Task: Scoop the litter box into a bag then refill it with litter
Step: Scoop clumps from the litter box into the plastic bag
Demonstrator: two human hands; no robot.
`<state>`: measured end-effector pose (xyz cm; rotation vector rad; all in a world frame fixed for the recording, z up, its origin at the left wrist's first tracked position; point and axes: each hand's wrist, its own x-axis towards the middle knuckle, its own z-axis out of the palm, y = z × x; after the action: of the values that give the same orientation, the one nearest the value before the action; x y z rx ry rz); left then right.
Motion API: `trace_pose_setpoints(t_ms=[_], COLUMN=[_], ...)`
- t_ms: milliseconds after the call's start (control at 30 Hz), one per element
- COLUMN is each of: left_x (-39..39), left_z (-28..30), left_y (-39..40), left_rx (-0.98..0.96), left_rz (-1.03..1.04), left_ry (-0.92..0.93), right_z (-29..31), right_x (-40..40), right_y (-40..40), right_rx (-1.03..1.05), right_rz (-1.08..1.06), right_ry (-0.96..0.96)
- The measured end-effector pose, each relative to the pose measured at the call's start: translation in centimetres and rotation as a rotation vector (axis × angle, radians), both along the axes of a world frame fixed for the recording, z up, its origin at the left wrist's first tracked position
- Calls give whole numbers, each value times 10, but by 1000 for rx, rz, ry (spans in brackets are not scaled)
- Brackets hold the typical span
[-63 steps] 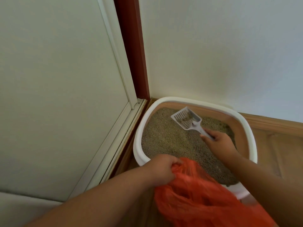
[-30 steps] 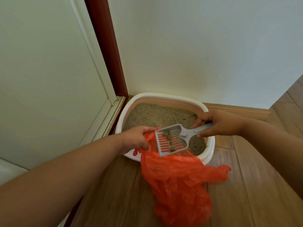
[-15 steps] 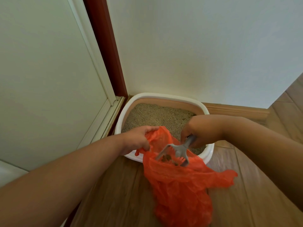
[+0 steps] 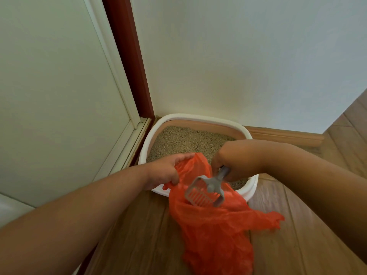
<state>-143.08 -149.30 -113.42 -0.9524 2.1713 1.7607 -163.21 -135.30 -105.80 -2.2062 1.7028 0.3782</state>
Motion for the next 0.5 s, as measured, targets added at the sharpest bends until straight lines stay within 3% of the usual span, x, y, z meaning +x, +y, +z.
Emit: trace_pose_setpoints(t_ms=[100,267,400,500], left_x=[0,-2,1,3], left_z=[1,-1,-8,-12], left_y=[1,0,-3,-4], left_rx=[-19,-122,-177,-193], left_rz=[8,47,82,93], left_ry=[-16,-113,-203,-232], right_z=[2,9,-9,-48], right_x=[1,-25,-71,-80], right_y=[0,-1,13,19], right_rx=[21,98,70,-75], right_rz=[-36,-255,-705,-1141], right_ry=[23,-160,-510,-844])
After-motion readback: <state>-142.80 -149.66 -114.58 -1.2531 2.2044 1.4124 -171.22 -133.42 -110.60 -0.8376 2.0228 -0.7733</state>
